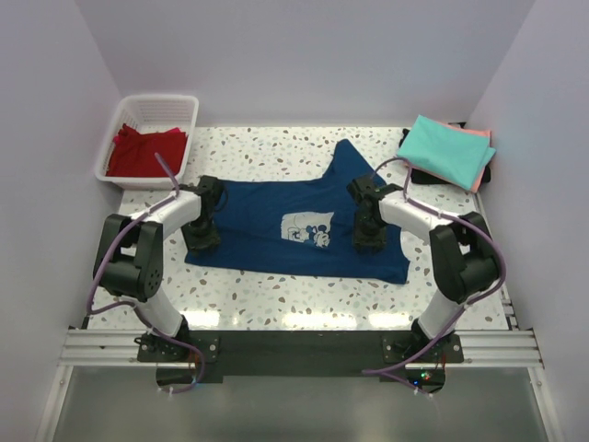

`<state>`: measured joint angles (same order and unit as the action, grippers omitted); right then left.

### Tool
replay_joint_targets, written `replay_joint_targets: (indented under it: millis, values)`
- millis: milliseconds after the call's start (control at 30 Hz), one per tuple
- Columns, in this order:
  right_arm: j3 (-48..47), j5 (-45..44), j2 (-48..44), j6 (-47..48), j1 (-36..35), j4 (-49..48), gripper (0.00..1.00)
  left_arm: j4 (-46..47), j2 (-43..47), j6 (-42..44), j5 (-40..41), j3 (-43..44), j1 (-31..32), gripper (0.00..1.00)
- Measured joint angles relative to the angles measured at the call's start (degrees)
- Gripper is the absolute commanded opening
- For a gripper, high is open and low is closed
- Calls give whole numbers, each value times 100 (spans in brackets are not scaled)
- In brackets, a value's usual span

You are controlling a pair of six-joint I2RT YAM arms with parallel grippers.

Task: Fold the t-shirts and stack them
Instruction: Fold the tshirt

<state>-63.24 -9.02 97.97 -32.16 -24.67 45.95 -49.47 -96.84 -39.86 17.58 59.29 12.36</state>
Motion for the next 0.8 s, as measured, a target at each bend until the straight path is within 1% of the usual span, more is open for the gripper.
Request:
replay_joint_targets:
  millis: [233,533,700,800]
  values:
    - [9,192,361,33,-149,-48,43,-229,0,-179,68,-212,11,48]
    - [9,282,389,127,-146,4,43,-461,90,-376,59,-369,11,47]
    - [9,323,398,149,-146,107,42,-682,330,-413,-46,-673,11,47]
    - [42,363,396,170,-149,184,42,-977,579,-435,-90,-964,11,47]
